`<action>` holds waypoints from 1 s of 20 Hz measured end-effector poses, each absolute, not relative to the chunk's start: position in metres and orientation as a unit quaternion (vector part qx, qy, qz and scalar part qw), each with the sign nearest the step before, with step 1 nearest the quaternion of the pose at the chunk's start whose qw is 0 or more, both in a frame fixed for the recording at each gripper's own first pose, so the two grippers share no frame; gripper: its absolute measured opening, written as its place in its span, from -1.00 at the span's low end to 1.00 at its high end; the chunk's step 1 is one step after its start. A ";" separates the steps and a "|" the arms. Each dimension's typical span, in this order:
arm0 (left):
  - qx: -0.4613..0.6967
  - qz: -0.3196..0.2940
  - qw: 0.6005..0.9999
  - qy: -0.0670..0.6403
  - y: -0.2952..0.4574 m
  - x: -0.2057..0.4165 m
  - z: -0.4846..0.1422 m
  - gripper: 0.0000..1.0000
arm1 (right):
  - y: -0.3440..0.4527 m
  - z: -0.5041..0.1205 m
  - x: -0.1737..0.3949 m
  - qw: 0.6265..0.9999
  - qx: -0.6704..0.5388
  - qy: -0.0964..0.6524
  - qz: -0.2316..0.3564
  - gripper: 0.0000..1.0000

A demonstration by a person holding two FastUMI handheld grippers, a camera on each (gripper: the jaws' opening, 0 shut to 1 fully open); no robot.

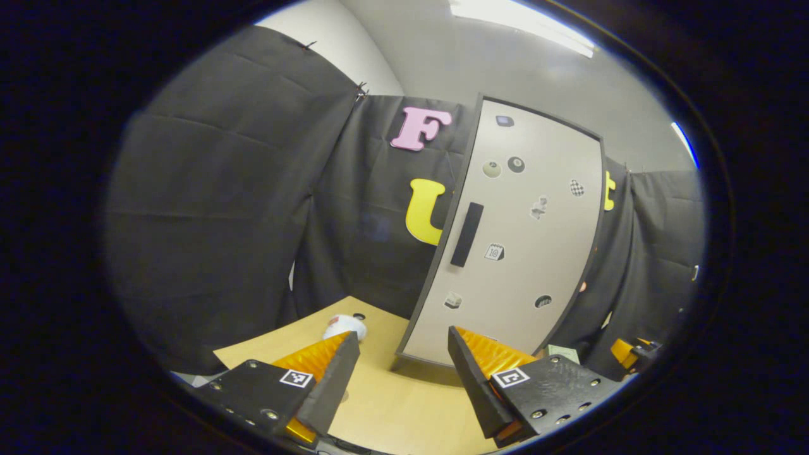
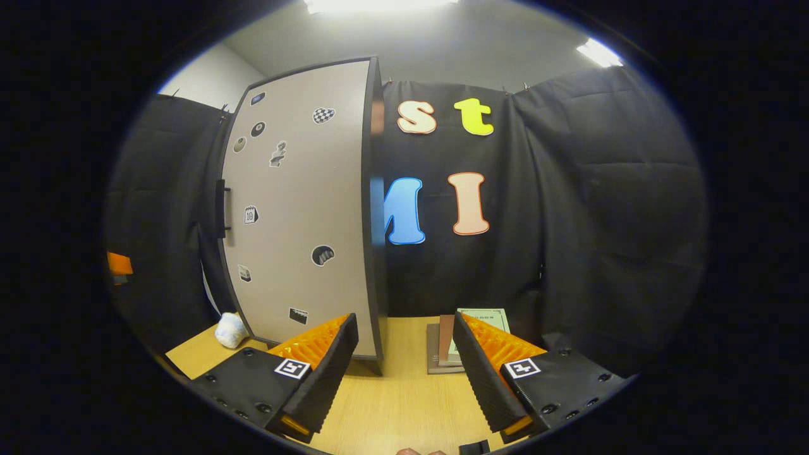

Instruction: Open the cabinet door with the right hand, grasp the bottle in the cabinet with the left hand and place it on the coaster, then close the cabinet door with the right hand.

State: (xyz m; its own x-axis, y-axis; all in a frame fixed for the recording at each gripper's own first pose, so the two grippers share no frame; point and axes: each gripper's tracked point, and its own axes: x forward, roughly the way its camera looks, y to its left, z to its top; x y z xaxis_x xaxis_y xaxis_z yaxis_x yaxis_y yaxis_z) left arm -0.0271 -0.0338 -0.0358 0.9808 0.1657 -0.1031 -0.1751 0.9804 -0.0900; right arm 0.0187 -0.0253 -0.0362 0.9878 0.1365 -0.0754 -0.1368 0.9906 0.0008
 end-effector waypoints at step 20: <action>-0.005 0.040 0.994 0.098 0.080 0.010 -0.080 0.70 | 0.214 0.050 0.044 0.985 0.036 0.040 0.164 0.95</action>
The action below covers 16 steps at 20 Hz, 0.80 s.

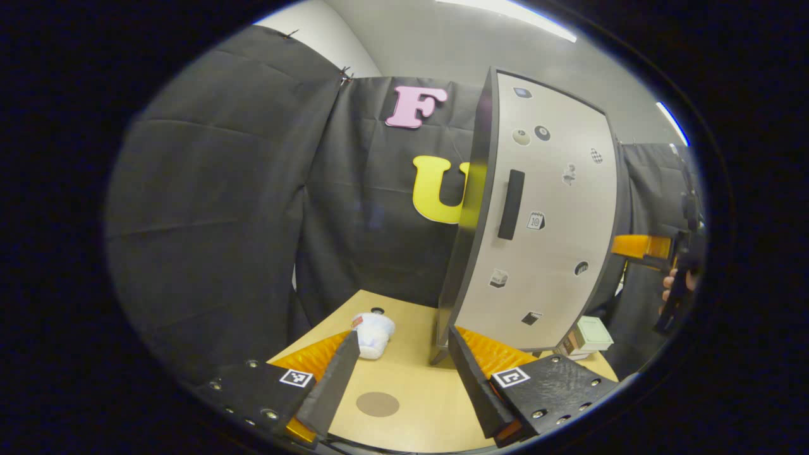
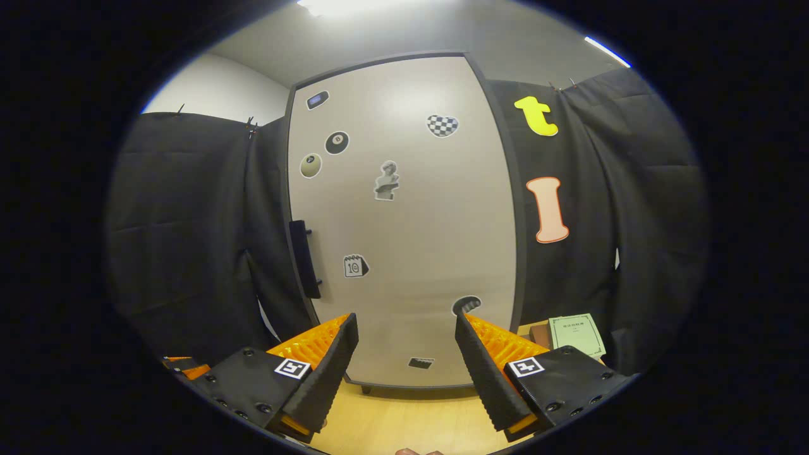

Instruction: Open the cabinet door with the right hand, grasp the bottle in the cabinet with the left hand and place it on the coaster, then close the cabinet door with the right hand.

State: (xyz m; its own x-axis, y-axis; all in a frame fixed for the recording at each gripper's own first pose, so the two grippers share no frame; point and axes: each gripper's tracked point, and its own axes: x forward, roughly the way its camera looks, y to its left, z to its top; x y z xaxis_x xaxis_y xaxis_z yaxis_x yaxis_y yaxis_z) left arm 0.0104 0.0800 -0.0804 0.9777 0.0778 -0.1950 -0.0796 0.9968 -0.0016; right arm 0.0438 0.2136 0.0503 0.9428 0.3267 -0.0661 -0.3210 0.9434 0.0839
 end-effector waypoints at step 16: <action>0.019 0.064 0.993 0.094 0.186 0.019 -0.096 0.70 | 0.363 0.124 0.112 0.984 0.011 -0.014 0.178 0.95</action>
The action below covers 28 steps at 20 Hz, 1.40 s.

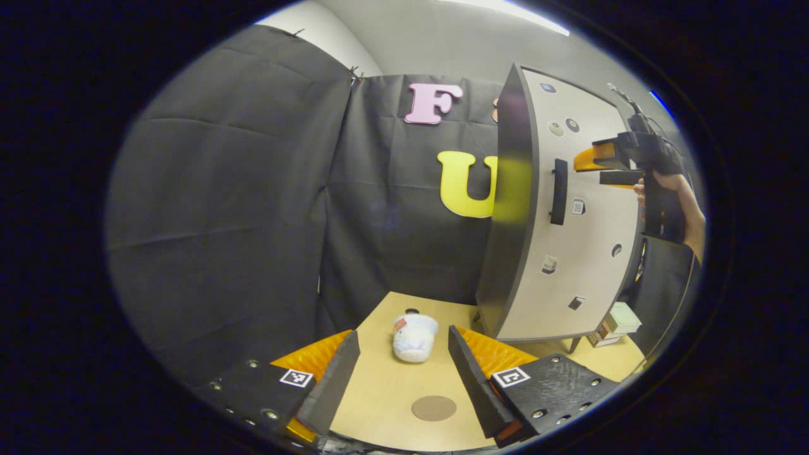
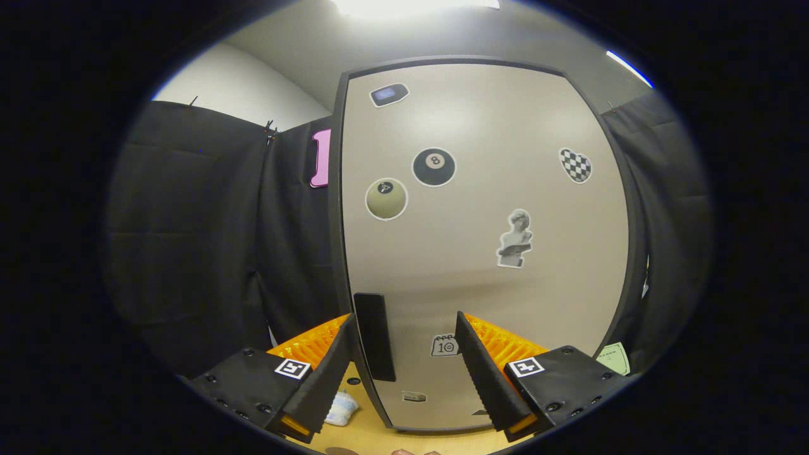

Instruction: Open the cabinet door with the right hand, grasp the bottle in the cabinet with the left hand and place it on the coaster, then close the cabinet door with the right hand.

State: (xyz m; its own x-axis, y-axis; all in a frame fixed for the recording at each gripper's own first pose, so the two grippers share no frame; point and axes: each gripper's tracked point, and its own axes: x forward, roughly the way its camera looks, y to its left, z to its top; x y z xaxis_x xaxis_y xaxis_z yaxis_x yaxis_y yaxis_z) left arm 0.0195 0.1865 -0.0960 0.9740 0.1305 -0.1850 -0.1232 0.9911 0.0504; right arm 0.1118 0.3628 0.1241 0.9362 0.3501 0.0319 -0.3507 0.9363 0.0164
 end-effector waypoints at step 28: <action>0.056 0.116 0.987 0.100 0.261 0.006 -0.109 0.70 | 0.405 0.077 0.157 0.990 -0.021 0.053 0.132 -0.61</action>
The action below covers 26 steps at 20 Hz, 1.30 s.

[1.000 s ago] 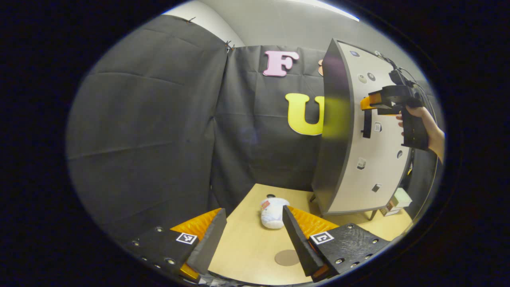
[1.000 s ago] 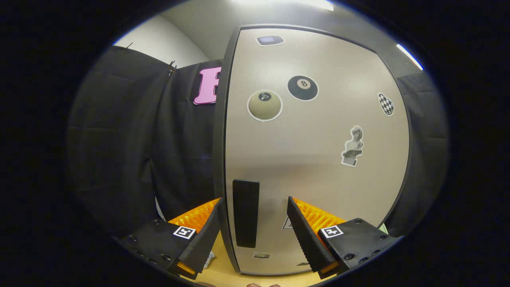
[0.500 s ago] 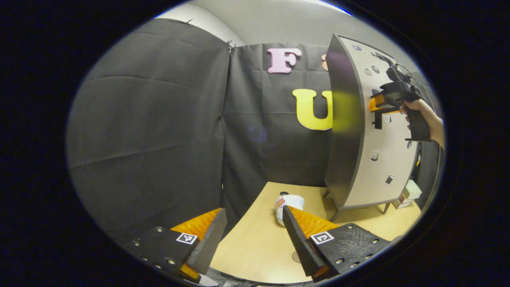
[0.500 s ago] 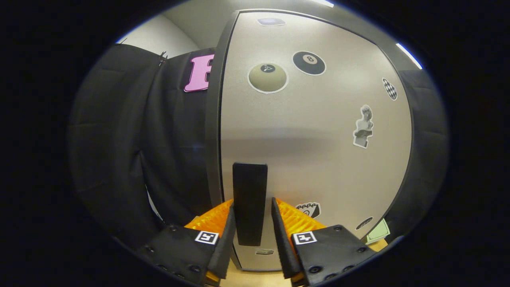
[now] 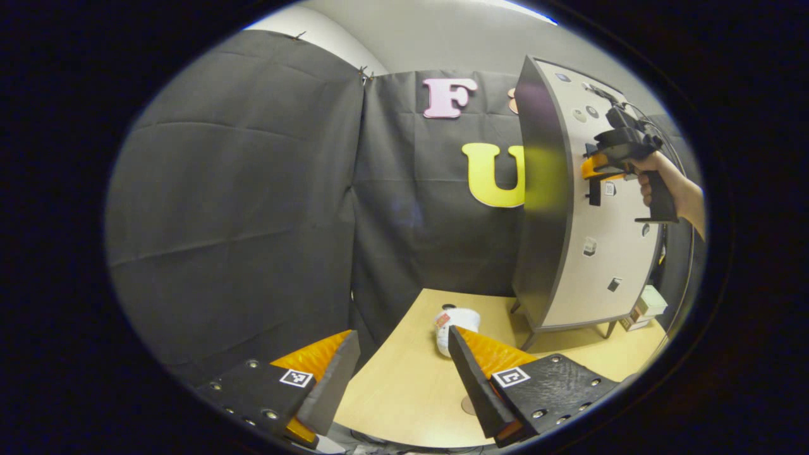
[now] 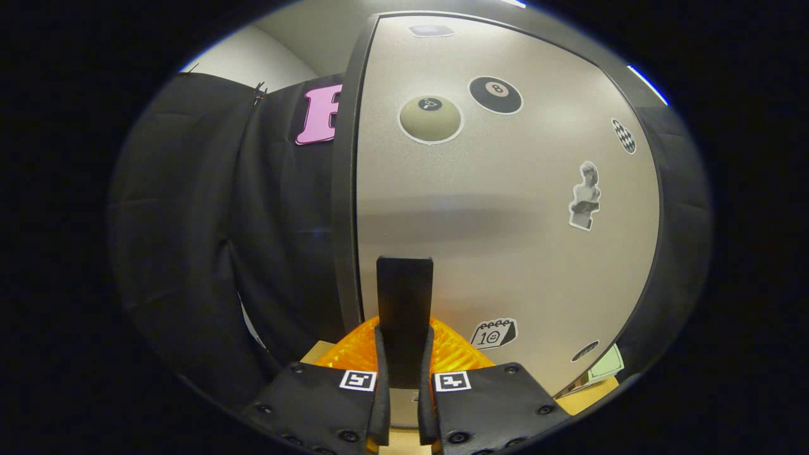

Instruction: Open the cabinet door with the right hand, grasp the bottle in the cabinet with the left hand and place it on the coaster, then close the cabinet door with the right hand.

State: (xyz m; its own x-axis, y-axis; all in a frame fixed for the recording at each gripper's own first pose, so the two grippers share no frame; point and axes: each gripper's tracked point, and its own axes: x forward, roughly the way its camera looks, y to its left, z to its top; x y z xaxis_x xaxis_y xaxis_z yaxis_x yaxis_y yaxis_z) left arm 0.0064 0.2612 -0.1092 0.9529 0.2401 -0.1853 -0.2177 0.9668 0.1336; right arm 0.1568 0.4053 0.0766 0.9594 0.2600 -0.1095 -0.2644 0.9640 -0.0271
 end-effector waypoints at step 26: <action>0.048 0.130 0.987 0.084 0.075 -0.069 -0.091 0.70 | 0.365 0.070 0.109 0.931 -0.030 0.044 0.361 -0.91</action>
